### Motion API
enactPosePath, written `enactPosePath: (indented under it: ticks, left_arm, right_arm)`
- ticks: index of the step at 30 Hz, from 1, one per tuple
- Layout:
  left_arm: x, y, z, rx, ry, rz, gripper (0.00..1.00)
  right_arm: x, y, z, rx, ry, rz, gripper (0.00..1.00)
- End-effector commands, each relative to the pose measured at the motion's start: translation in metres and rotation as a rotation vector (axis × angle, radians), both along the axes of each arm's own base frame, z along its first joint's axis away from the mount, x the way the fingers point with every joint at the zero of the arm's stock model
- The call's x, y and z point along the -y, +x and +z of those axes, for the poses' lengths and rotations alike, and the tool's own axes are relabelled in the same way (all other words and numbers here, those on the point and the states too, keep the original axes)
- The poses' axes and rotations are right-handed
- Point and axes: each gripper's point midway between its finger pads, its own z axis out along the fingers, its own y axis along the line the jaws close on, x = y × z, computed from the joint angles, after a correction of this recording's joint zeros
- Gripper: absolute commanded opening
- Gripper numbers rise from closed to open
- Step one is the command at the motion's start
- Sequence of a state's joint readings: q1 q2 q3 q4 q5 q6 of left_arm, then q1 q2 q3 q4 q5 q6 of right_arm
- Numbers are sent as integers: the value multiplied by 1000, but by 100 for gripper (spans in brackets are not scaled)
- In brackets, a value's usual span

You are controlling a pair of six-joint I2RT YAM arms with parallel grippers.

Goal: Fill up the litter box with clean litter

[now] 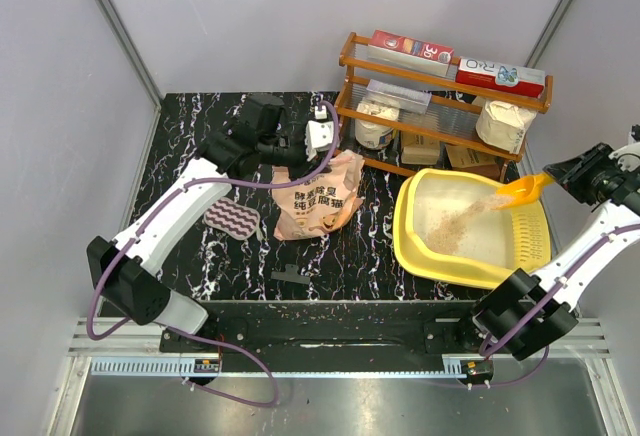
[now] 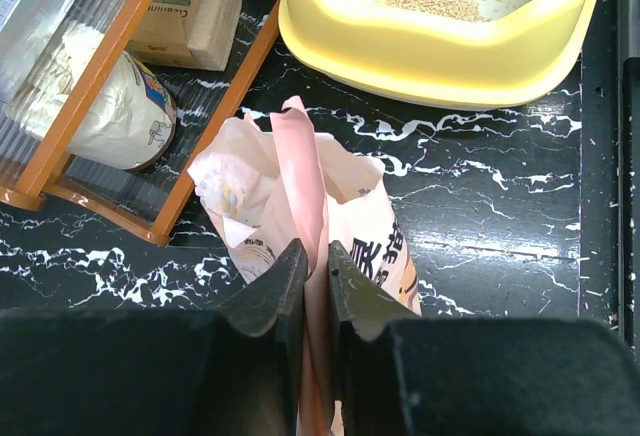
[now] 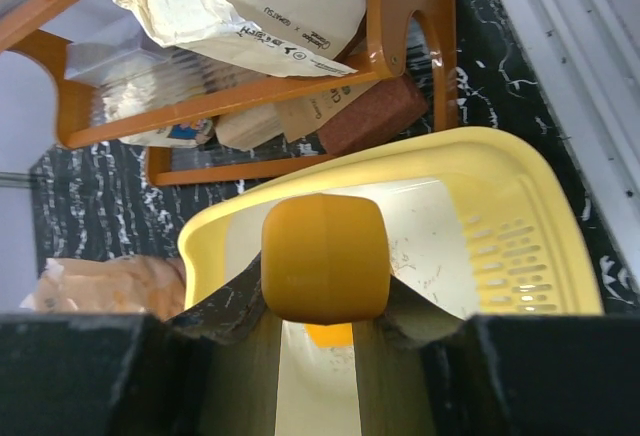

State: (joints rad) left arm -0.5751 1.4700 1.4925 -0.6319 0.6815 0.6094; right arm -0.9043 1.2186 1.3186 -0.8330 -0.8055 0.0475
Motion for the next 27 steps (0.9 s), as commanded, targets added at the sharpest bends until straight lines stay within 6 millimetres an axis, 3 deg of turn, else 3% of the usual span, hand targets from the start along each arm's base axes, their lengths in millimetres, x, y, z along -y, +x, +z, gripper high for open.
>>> enactPosePath:
  ticks: [1,9,13,15,18,19,22,24,26,27]
  left_arm:
    - [11,-14,34,91,-98,-86,17]
    - [12,-18,31,83,-97,-96,18]
    - [13,-19,31,78,-100,-101,18]
    - [14,-19,32,73,-102,-100,18]
    - [15,-19,33,62,-104,-95,18]
    - [16,-19,33,61,-106,-93,18]
    - [16,-19,34,42,-107,-75,18]
    - [14,-17,37,29,-107,-45,18]
    - [12,-19,38,19,-97,-34,18]
    - [10,-18,39,21,-93,-17,18]
  right_arm:
    - [6,-11,16,-18,-154,9,0]
    - [1,-28,12,-76,-376,177,0]
    - [-20,-32,6,-131,-588,364,0]
    - [-32,-31,14,-105,-645,426,0]
    - [-64,-16,42,-1,-627,488,0]
    - [-76,-10,61,69,-613,502,0]
    - [-119,5,81,174,-409,586,0]
    - [-156,9,78,185,-310,686,0]
    - [-179,13,75,217,-267,745,0]
    - [-203,9,80,227,-196,775,0]
